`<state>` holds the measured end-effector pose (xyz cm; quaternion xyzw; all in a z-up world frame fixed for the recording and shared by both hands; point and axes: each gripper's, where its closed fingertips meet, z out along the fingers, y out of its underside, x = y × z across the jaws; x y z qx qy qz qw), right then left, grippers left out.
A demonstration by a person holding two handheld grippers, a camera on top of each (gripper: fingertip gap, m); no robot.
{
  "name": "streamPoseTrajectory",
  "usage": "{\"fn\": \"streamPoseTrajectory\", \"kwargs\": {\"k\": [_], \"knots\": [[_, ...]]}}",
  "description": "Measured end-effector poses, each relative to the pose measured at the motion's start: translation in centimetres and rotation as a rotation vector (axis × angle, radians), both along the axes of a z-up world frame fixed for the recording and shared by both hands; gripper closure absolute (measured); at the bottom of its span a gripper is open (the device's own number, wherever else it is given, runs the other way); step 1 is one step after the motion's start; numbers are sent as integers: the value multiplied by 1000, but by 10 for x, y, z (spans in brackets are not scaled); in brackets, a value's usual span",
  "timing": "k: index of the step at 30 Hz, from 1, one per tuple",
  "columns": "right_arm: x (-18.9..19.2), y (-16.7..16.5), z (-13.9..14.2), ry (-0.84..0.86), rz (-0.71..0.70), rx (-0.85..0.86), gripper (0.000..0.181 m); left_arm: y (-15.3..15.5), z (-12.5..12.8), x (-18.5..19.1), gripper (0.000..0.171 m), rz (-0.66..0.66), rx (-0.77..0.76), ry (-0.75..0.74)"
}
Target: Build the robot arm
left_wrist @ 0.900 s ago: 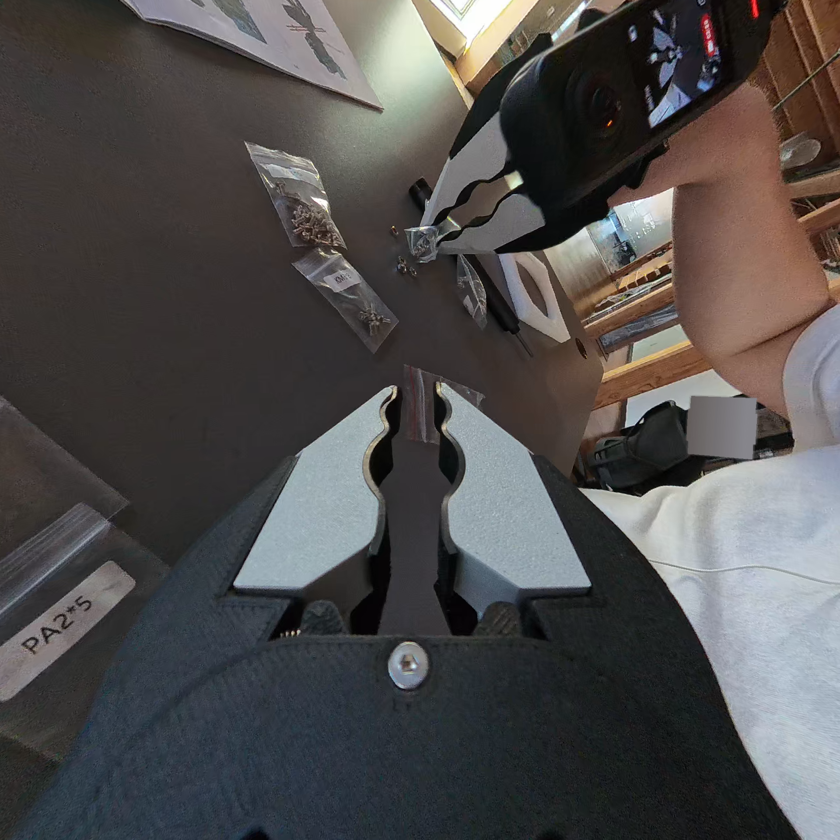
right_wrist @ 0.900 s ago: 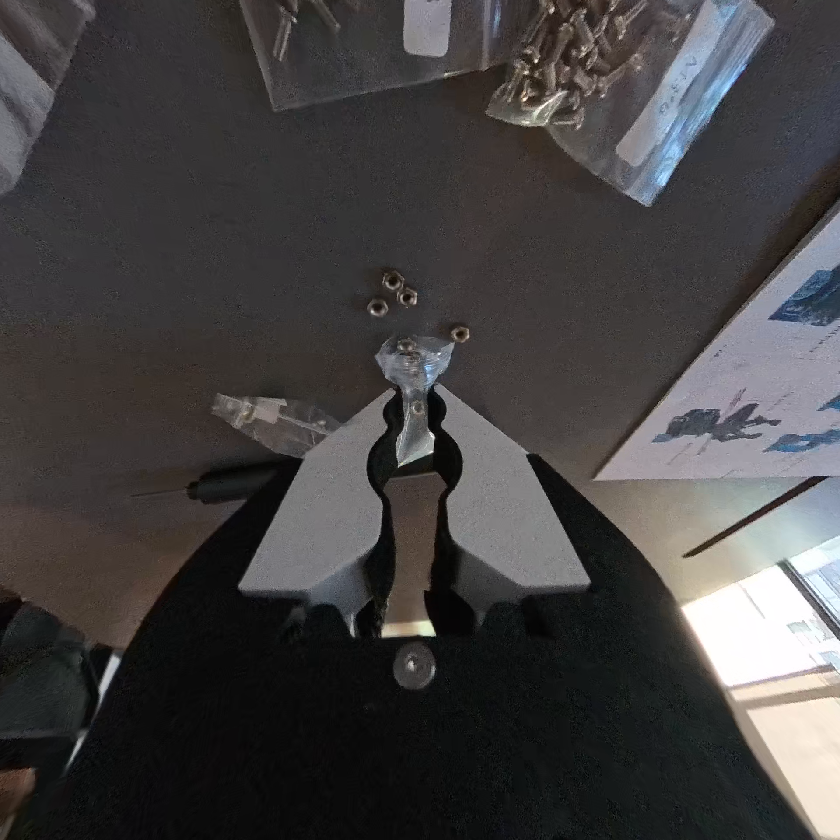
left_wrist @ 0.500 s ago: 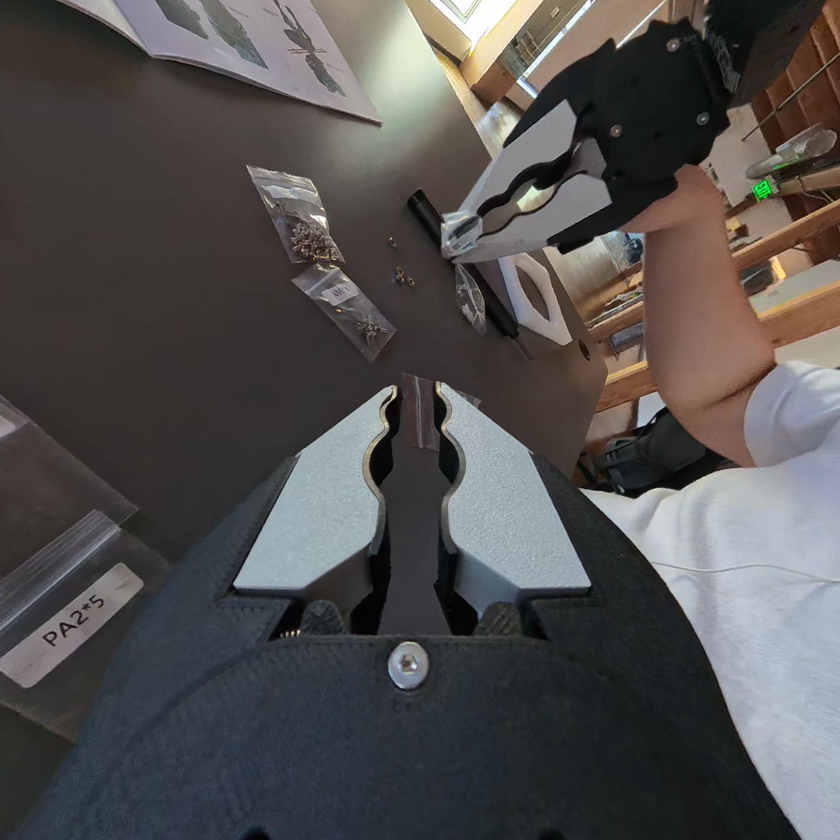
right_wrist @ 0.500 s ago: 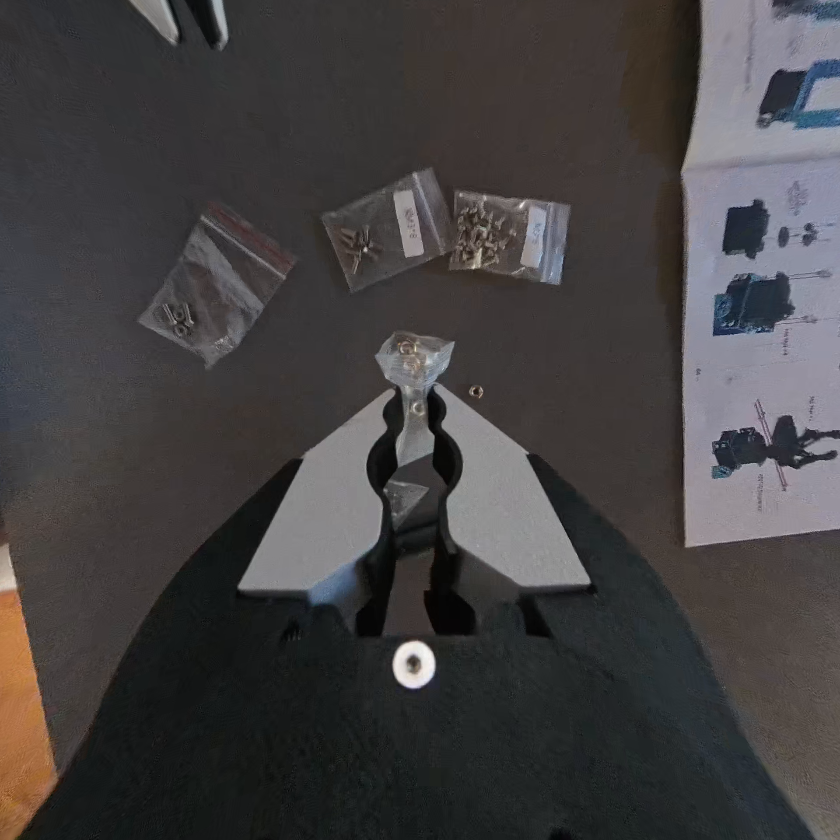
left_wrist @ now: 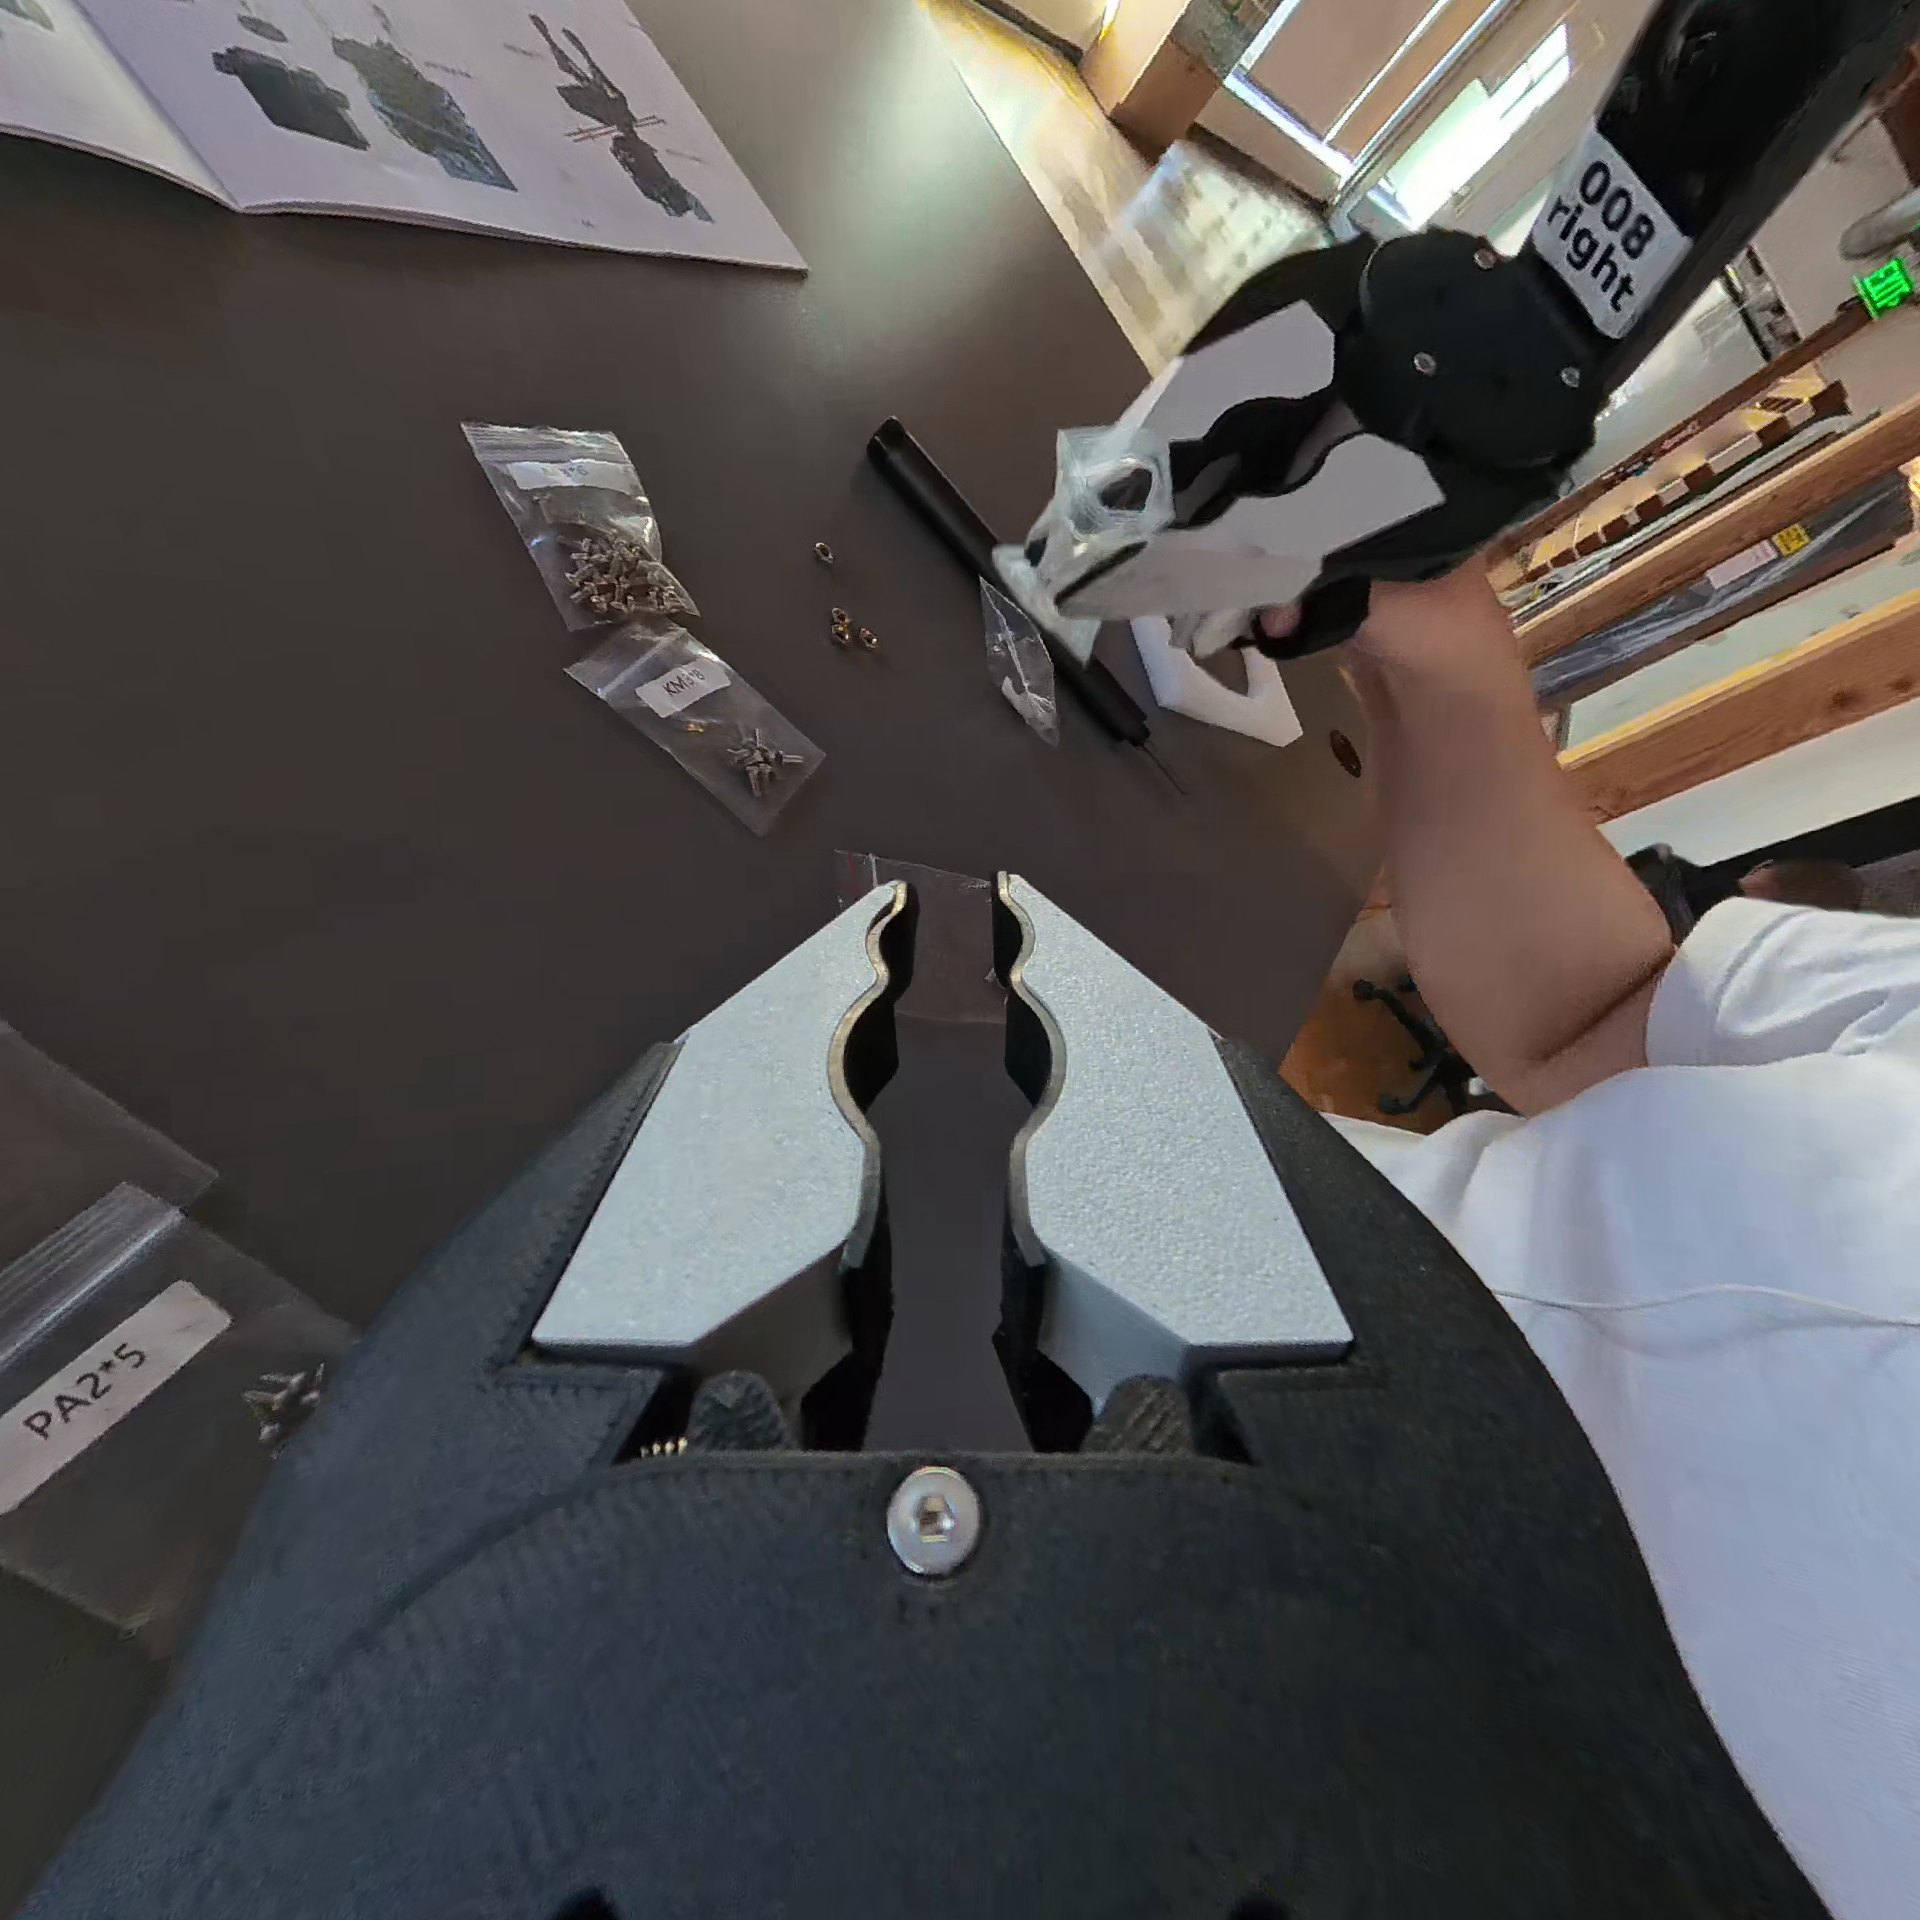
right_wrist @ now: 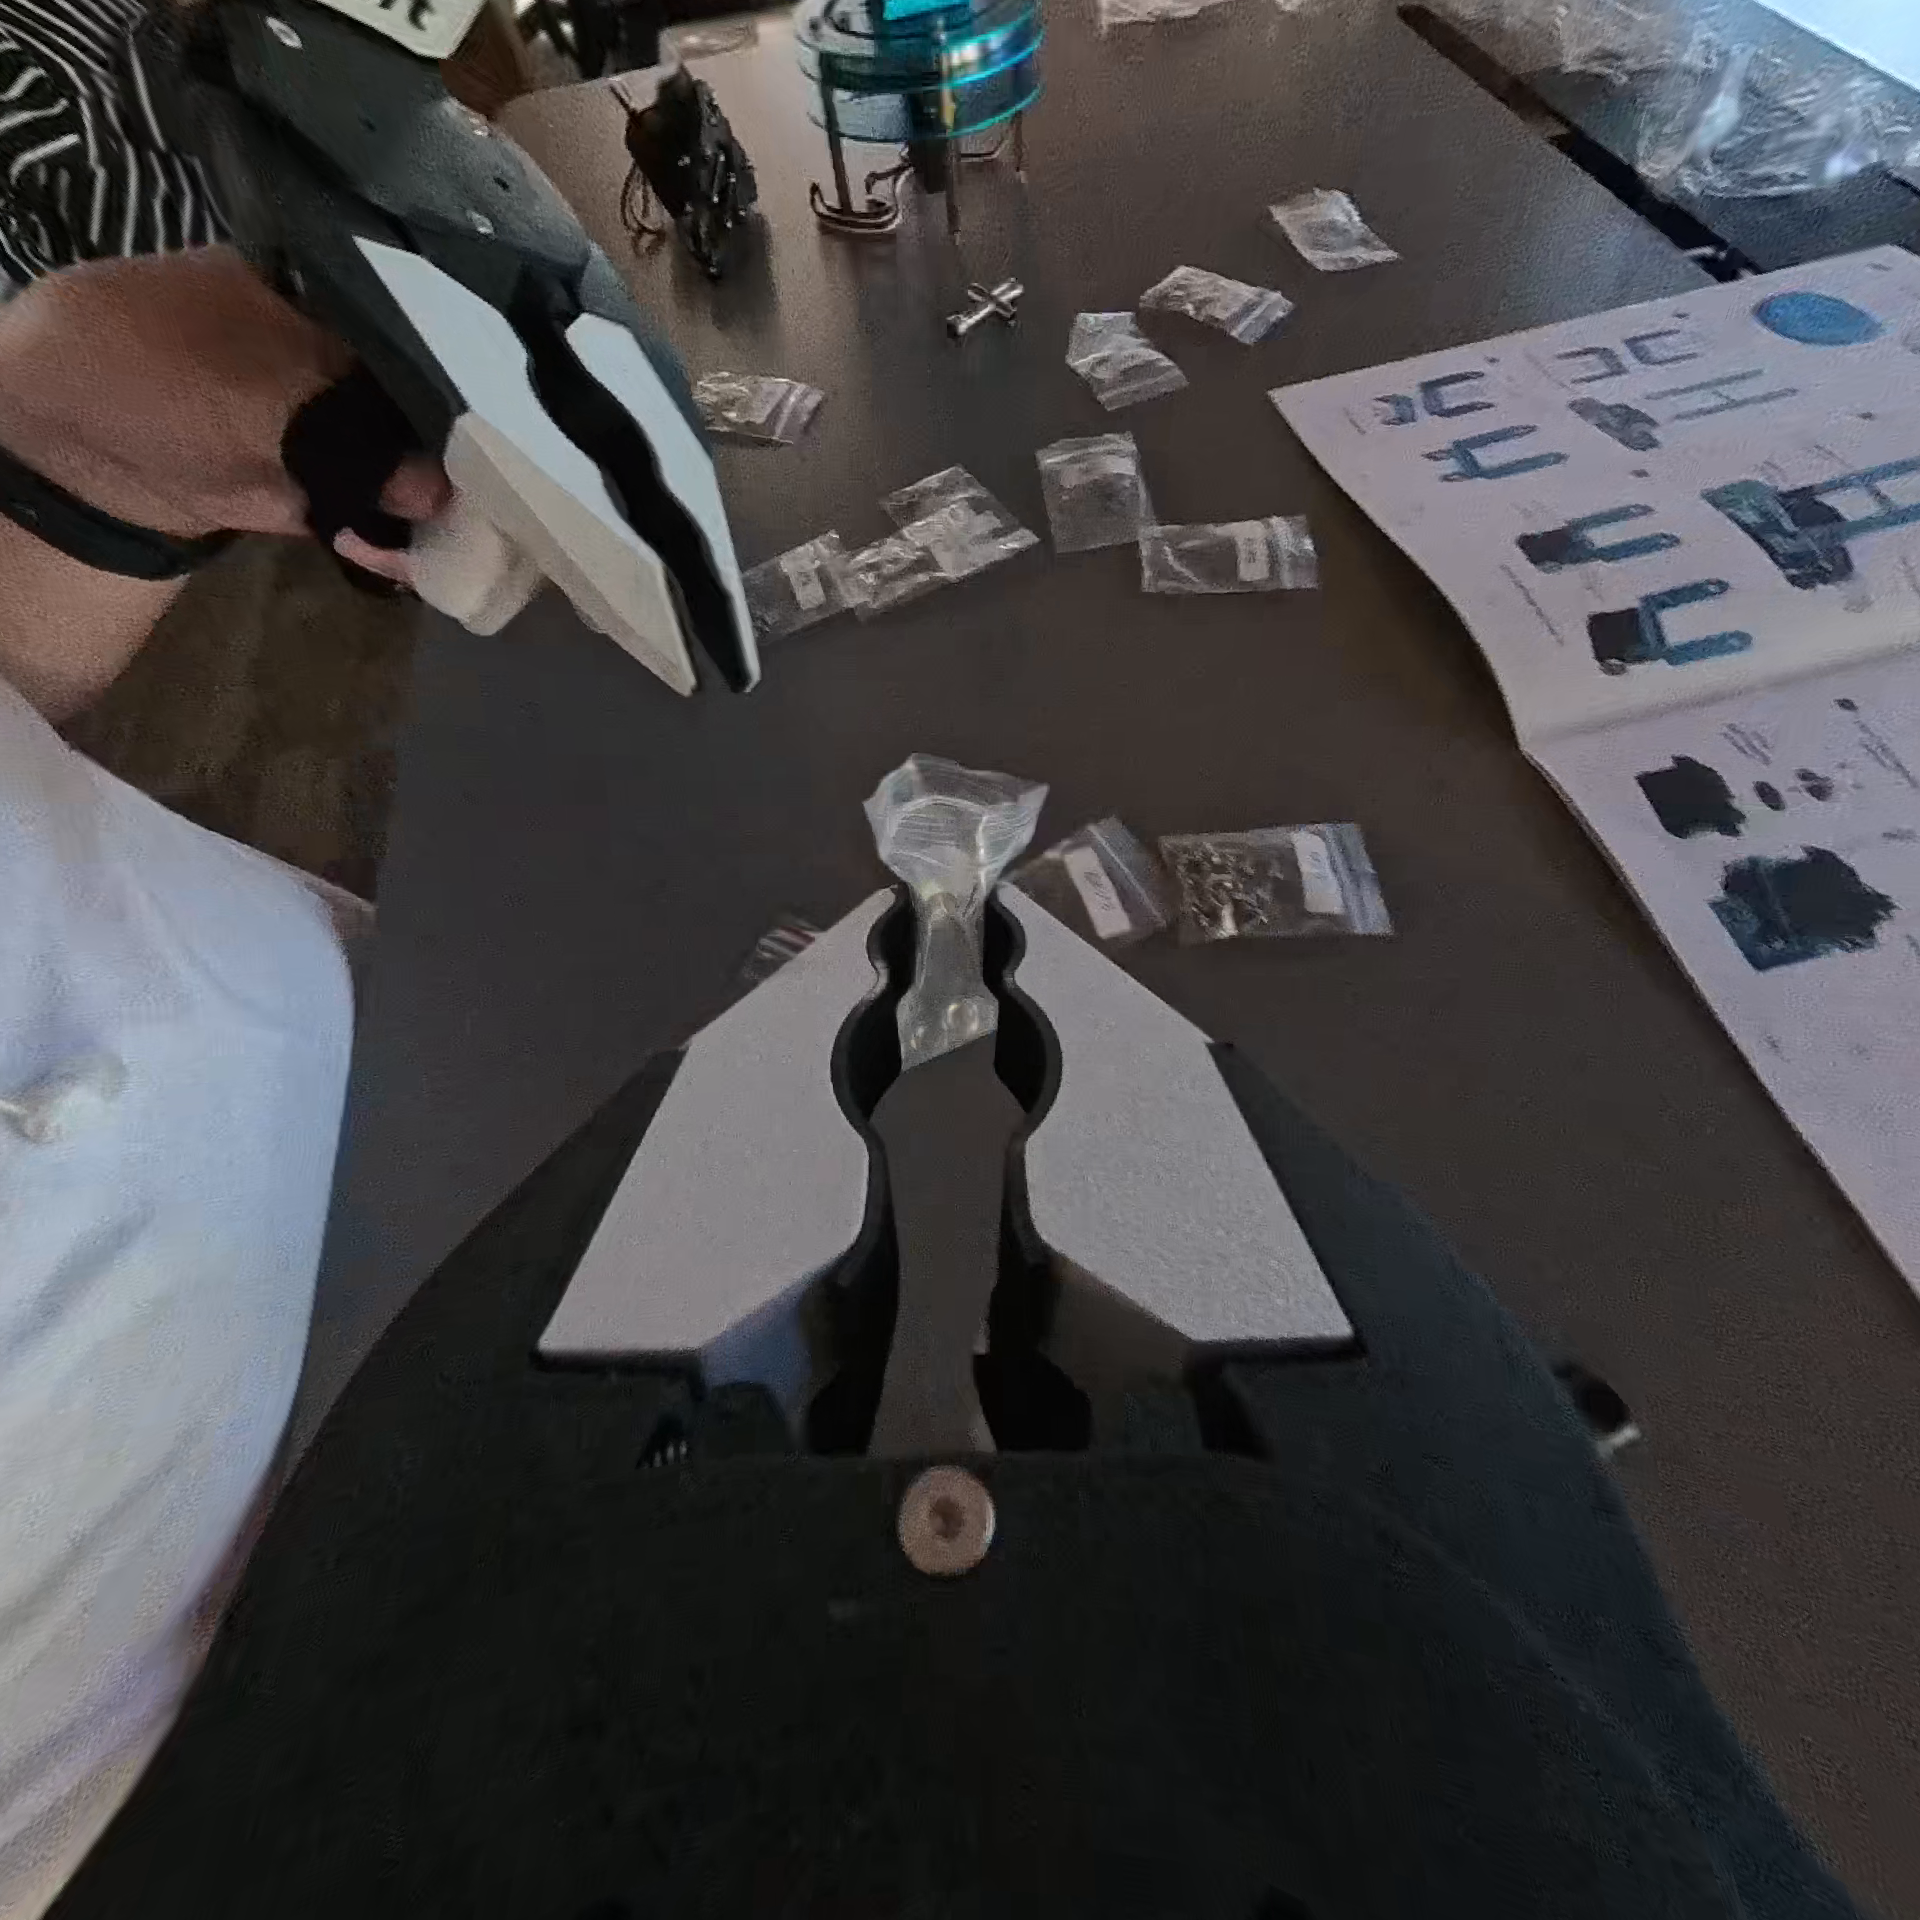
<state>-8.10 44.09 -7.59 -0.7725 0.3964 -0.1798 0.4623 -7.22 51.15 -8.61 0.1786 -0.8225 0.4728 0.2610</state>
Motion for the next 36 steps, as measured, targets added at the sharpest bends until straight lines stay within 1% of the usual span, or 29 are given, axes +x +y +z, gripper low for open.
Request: {"fn": "streamPoseTrajectory", "kwargs": {"k": [2,4,5,8,9,11,15,18,20,22,24,26,28,30,33,35,36], "knots": [[5,31,-9,15,25,-89,170,9,3,5,158,20,-1,-6],[16,60,-22,39,16,-176,168,23,4,14,157,49,7,-19],[24,72,-28,67,-10,-187,168,32,5,20,157,67,15,-27],[46,104,-42,173,-92,-128,166,65,7,43,156,133,28,-35],[54,109,-45,175,-122,-130,165,77,8,51,156,153,32,-38],[64,114,-56,194,-156,-190,164,100,9,65,156,187,46,-50],[72,127,-78,246,-177,-255,158,135,10,88,156,217,66,-67],[72,135,-85,263,-189,-225,154,145,13,97,156,214,57,-71],[70,135,-82,246,-195,-207,152,146,16,99,156,207,37,-72],[66,132,-74,198,-186,-193,141,146,18,99,156,200,16,-74],[58,122,-64,148,-199,-172,138,144,18,98,156,192,-7,-67],[47,110,-43,52,-214,-118,138,139,19,97,156,186,-28,-54],[32,83,-21,-43,-276,-89,139,132,19,95,156,179,-41,-45],[9,39,-2,-113,-379,-108,140,123,20,90,156,170,-43,-47],[-45,-45,22,-142,-545,-194,140,108,23,84,156,172,-50,-68],[-89,-100,28,-114,-626,-245,147,93,26,77,156,178,-64,-75],[-110,-123,26,-83,-640,-263,151,84,27,73,156,184,-68,-79]]}}
